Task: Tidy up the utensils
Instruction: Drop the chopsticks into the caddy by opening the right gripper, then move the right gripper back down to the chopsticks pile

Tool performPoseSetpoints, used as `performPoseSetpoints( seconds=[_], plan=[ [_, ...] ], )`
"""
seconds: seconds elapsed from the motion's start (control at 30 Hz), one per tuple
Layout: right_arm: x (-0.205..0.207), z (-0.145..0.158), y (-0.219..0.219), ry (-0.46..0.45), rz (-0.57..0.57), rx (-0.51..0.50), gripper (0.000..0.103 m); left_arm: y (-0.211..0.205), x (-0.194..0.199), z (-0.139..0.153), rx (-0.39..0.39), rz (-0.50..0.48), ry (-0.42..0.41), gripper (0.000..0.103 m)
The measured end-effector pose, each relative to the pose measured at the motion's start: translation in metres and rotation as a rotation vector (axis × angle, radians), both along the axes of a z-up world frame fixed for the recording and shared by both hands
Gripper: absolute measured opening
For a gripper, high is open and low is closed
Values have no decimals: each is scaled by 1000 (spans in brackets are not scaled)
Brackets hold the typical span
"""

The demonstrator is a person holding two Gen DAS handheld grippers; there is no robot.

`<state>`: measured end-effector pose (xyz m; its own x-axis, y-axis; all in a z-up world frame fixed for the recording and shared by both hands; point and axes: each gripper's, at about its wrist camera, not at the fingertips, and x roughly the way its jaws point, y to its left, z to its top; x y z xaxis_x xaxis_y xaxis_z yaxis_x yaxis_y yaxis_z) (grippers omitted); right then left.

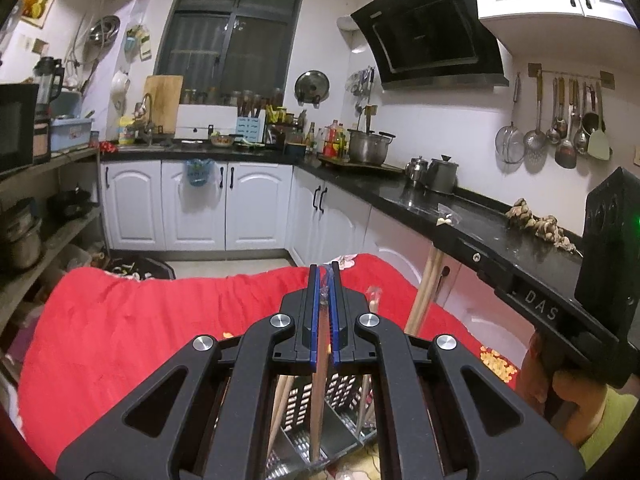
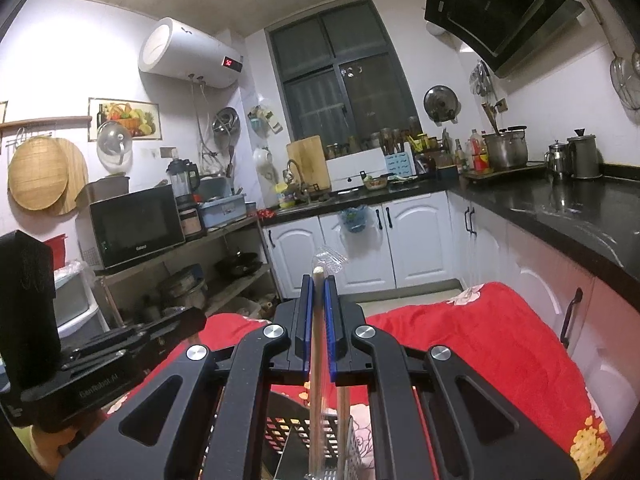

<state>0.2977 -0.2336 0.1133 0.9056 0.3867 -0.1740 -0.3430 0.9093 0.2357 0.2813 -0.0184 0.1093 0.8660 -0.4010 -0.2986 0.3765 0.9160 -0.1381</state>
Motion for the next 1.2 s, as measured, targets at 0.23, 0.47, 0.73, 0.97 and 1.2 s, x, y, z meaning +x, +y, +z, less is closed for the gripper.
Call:
performPoseSetpoints(
  seconds=[0.23, 0.47, 0.73, 0.97, 1.2],
  plan=[
    [6, -9, 4, 55, -7, 10, 8, -1, 1, -14, 12, 13, 47, 2],
    [6, -16, 5, 103, -6, 6, 15, 3, -1, -24, 21, 10, 82, 6],
    [-1, -23, 0, 142, -13, -13, 26, 11, -7, -27, 14, 24, 105, 29],
    [-14, -27, -5, 160, -27, -61, 36, 25, -18, -25, -28, 54, 95, 57],
    [-29, -28, -7, 163, -22, -98, 50, 39, -33, -19, -64, 87, 71, 91]
  ],
)
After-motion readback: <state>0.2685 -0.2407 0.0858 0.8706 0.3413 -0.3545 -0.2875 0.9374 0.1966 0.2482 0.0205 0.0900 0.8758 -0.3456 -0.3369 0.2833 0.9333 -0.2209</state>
